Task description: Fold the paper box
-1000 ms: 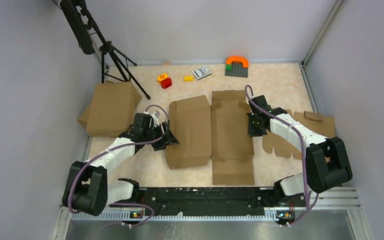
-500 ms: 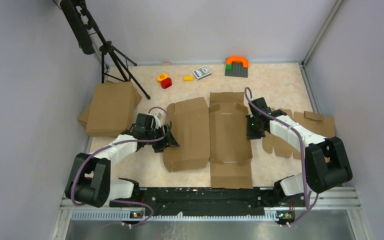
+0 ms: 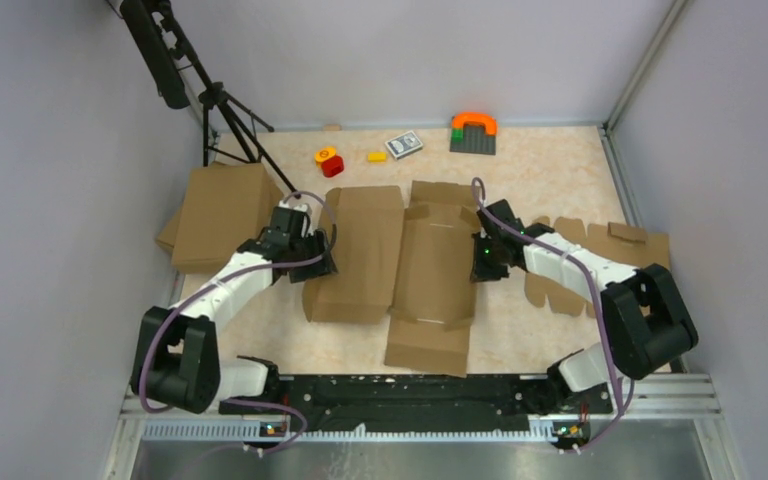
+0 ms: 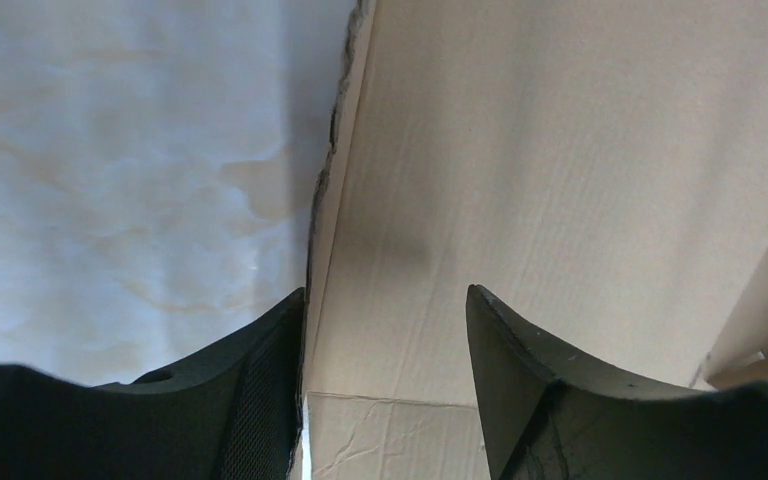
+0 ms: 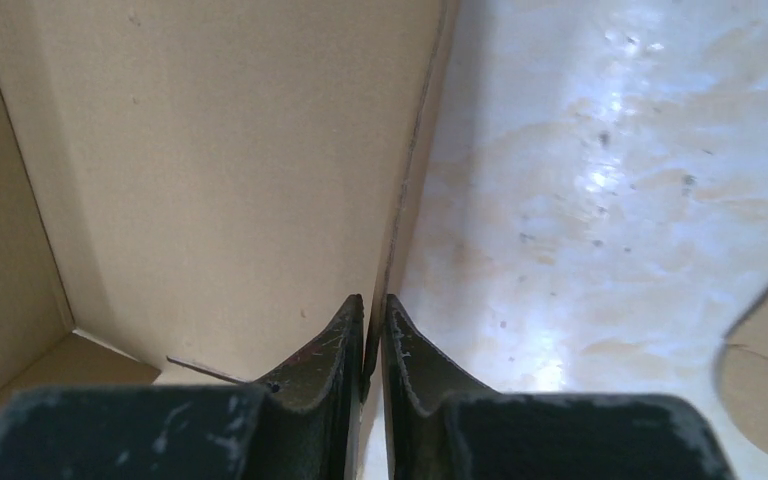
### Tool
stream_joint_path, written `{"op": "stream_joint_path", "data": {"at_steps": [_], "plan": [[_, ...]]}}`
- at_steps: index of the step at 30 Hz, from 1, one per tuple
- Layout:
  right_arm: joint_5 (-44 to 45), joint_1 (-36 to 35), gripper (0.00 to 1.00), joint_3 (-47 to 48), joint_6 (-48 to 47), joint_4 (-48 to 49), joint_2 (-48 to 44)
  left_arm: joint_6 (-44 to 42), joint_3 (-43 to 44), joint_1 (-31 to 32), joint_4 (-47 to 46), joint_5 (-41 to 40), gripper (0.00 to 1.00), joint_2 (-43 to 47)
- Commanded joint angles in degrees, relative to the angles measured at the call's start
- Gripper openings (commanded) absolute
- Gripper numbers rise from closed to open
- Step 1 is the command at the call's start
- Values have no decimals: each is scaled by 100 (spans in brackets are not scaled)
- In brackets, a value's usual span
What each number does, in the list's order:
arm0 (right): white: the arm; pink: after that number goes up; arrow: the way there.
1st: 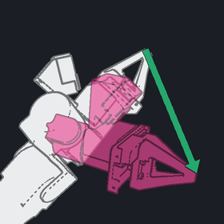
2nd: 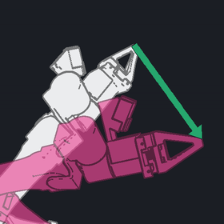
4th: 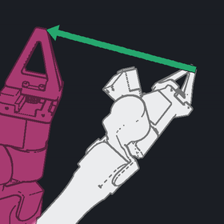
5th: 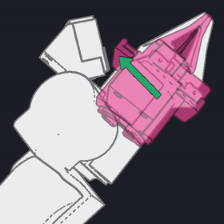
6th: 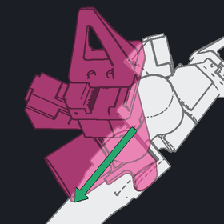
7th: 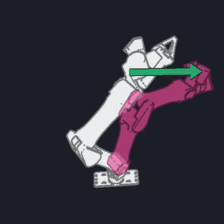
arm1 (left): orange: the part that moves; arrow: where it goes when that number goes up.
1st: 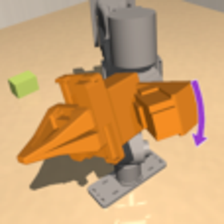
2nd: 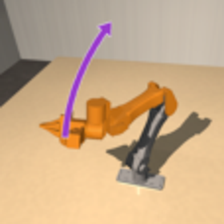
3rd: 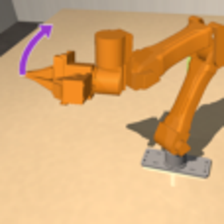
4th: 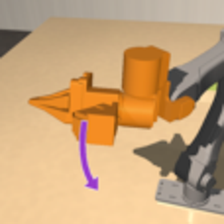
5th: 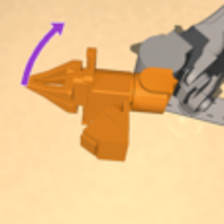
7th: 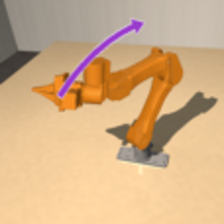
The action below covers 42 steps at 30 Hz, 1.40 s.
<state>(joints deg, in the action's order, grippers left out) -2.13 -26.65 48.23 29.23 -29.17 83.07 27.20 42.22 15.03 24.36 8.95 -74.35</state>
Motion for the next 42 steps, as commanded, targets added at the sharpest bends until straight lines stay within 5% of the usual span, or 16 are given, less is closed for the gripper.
{"op": "stream_joint_path", "data": {"at_steps": [1,13,18,28,34,42], "plan": [[-94,-375,9,510,407,428,356,-246,322,9,102,-1163,60,-137],[191,-490,7,923,495,333,693,-256,435,-487,225,-2224,92,231],[196,-490,7,951,379,138,644,-340,473,-1152,68,-1677,89,244],[263,-489,7,1013,369,97,647,-178,295,-1779,-210,-1912,94,339],[394,-454,8,966,313,52,648,-368,260,-1556,-355,384,81,105],[380,-163,9,738,75,-26,373,-398,-195,-1112,90,-245,86,725]]}}
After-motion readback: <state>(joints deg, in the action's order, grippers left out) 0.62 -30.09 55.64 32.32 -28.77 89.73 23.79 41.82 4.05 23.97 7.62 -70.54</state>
